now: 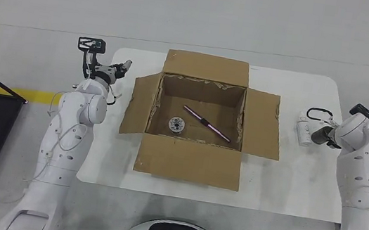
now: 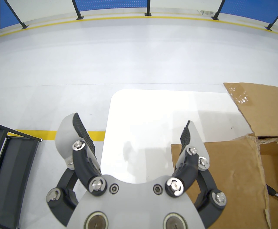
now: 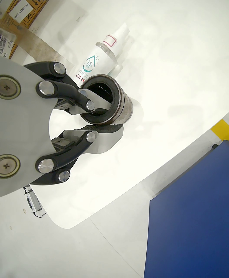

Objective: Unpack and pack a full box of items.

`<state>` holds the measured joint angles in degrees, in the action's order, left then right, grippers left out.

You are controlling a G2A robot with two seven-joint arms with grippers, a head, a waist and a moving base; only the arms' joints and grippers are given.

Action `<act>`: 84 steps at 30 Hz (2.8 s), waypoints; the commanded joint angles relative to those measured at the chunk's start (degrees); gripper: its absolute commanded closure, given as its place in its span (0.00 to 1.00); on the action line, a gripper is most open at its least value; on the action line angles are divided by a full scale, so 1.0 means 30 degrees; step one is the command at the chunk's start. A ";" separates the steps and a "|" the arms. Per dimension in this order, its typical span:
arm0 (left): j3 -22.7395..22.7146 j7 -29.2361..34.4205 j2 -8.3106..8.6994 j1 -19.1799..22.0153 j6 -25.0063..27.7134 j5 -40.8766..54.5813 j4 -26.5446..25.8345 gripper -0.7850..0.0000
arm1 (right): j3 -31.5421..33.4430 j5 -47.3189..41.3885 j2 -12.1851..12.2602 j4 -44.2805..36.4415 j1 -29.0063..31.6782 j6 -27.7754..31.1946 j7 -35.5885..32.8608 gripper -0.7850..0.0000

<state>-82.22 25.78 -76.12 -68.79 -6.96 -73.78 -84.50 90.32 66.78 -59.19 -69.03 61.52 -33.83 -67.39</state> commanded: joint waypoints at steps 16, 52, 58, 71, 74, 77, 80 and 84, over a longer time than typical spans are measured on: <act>-0.0006 0.0000 0.0000 -0.0001 0.0000 0.0002 -0.0001 0.00 | 0.0000 0.0000 0.0000 0.0000 0.0000 0.0000 0.0000 0.92; -0.0006 0.0000 0.0000 -0.0001 0.0000 0.0002 -0.0001 0.00 | 0.0000 0.0000 0.0000 0.0000 0.0000 0.0000 0.0000 0.92; -0.0006 0.0000 0.0000 -0.0001 0.0000 0.0002 -0.0001 0.00 | 0.0000 0.0000 0.0000 0.0000 0.0000 0.0000 0.0000 0.92; -0.0006 0.0000 0.0000 -0.0001 0.0000 0.0002 -0.0001 0.00 | 0.0000 0.0000 0.0000 0.0000 0.0000 0.0000 0.0000 0.92; -0.0006 0.0000 0.0000 -0.0001 0.0000 0.0002 -0.0001 0.00 | 0.0269 -0.0722 -0.0021 0.0019 0.0128 0.0686 0.0405 0.00; -0.0006 0.0000 0.0000 -0.0001 0.0000 0.0002 -0.0001 0.00 | 0.1955 -0.2243 0.0153 -0.0719 0.0484 0.1357 0.0365 0.00; -0.0006 0.0000 0.0000 -0.0001 0.0000 0.0002 -0.0001 0.00 | 0.3878 -0.3399 0.0406 -0.1860 0.1311 0.2220 -0.0107 0.00; -0.0006 0.0000 0.0000 -0.0001 0.0000 0.0002 -0.0001 0.00 | 0.5602 -0.4551 0.0575 -0.3378 0.2591 0.2861 -0.0454 0.00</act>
<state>-82.22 25.78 -76.12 -68.79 -6.96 -73.78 -84.50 105.84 54.19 -57.53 -78.03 68.31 -25.51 -68.62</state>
